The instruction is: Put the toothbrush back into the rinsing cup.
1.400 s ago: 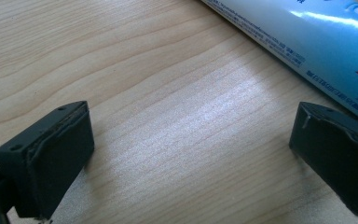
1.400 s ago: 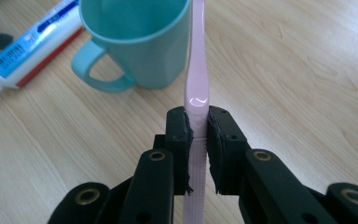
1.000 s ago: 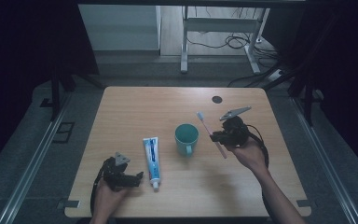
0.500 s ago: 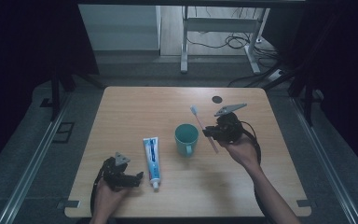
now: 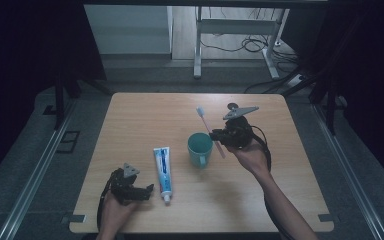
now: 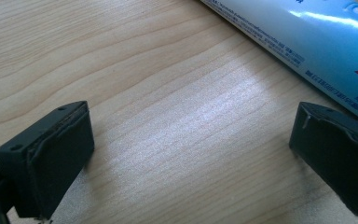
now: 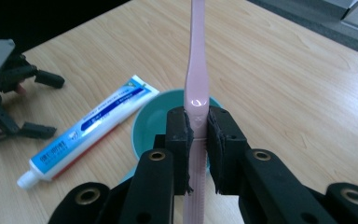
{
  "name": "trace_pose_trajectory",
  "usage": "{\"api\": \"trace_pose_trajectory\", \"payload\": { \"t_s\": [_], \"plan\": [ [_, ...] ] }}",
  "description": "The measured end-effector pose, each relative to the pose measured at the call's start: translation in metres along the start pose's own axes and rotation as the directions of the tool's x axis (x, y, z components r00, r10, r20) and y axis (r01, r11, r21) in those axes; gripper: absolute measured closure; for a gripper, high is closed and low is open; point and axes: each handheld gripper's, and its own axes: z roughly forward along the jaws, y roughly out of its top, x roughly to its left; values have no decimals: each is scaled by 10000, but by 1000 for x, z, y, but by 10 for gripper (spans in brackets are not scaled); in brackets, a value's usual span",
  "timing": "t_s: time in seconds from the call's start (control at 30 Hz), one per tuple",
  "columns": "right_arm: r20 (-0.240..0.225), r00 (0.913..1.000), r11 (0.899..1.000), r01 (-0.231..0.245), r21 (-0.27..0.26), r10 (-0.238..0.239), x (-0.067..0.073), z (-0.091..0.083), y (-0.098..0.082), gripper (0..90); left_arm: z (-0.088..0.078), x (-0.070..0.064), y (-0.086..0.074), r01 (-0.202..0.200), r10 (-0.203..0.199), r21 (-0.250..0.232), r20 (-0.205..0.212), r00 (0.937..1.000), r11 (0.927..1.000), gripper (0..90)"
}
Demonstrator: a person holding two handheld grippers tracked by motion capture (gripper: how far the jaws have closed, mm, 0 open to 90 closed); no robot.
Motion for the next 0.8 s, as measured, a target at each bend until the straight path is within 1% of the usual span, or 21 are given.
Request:
{"api": "trace_pose_trajectory", "payload": {
  "t_s": [0.2, 0.47, 0.8],
  "plan": [
    [-45, 10000, 9997, 67, -252, -68, 2, 5, 8, 783, 0, 0, 0, 34, -34, -28, -2, 10000, 10000, 0],
    [-99, 9999, 9984, 22, -573, -28, 4, 11, 17, 783, 0, 0, 0, 35, -35, -31, -4, 10000, 10000, 0],
    [-100, 9999, 9966, 19, -830, -27, 8, 18, 28, 783, 0, 0, 0, 28, -29, -34, -17, 10000, 10000, 0]
  ]
}}
